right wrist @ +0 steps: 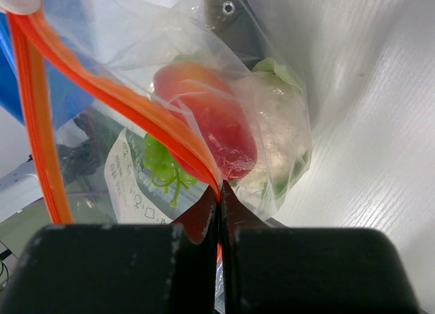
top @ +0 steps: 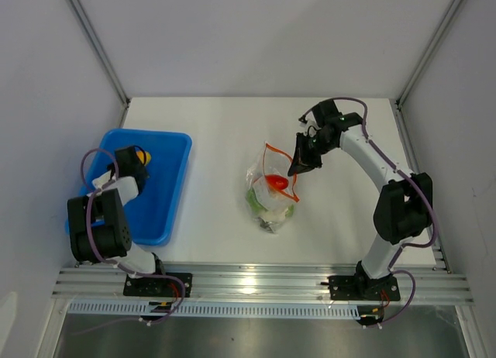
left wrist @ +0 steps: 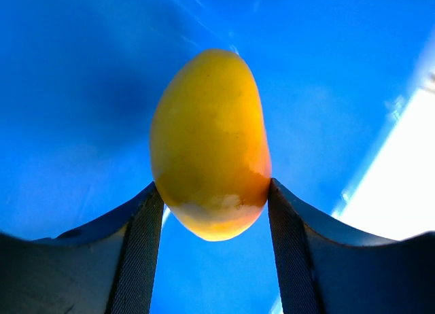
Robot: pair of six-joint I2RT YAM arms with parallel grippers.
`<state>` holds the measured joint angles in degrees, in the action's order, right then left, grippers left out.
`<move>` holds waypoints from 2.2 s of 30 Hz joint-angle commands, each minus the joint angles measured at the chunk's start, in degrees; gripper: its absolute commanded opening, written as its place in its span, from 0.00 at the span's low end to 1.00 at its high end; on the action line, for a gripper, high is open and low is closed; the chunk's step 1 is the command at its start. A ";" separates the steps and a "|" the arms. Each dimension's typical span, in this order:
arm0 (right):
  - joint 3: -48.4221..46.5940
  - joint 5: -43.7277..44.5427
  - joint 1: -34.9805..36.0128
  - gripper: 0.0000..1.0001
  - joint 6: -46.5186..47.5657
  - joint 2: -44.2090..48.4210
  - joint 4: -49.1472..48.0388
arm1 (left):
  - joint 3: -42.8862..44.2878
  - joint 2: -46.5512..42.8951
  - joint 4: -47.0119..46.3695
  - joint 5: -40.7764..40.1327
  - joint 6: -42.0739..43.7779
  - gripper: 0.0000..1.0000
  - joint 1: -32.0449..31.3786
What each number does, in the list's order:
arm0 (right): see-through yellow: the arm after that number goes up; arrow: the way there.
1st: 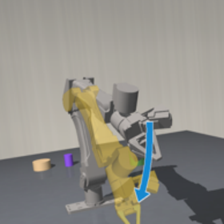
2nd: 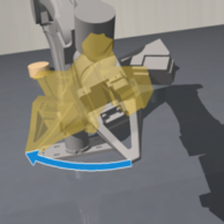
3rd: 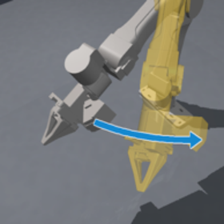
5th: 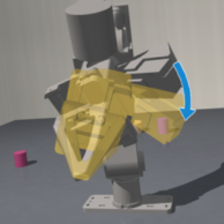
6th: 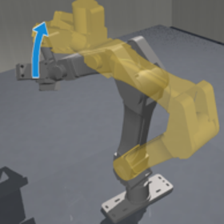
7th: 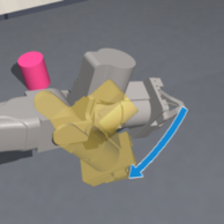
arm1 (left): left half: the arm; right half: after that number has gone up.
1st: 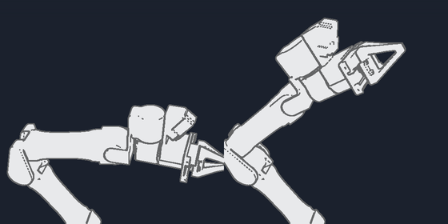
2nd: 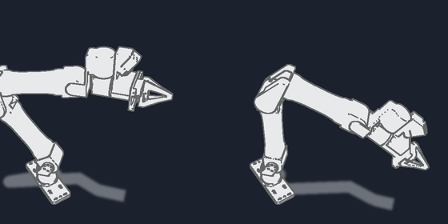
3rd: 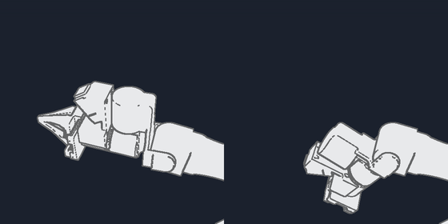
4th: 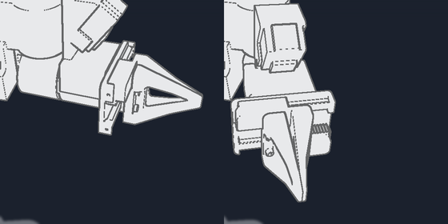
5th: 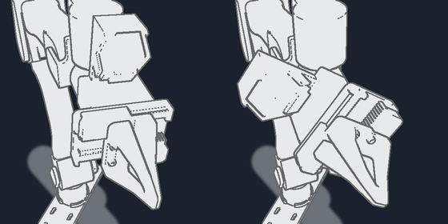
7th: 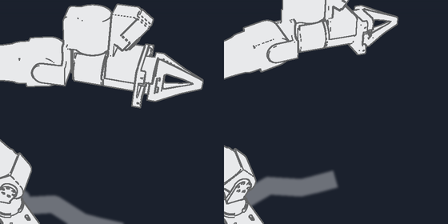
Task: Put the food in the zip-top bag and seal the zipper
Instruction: Pick up the fake fruit from the bin, then place the fake fruit in the zipper food storage bag.
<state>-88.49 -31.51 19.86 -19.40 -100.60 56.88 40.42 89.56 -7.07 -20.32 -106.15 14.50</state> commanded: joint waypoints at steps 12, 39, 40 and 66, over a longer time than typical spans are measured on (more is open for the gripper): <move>0.59 -1.19 1.24 0.00 0.15 3.83 -2.13 | -0.53 -15.29 18.75 11.61 17.10 0.00 0.53; -3.18 3.47 5.37 0.00 0.06 2.69 1.13 | 26.12 -28.21 25.29 33.92 43.66 0.00 -14.76; -3.10 3.47 5.45 0.00 -0.11 2.95 1.04 | 25.24 -27.69 21.78 36.38 43.74 0.01 -17.72; -0.11 9.80 11.34 0.00 -6.70 9.54 -4.67 | 41.14 -14.16 37.48 50.63 62.64 0.01 -42.98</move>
<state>-88.86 -23.38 29.89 -23.55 -94.11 55.07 81.76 74.08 28.53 27.20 -45.30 -26.98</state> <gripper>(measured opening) 0.002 0.594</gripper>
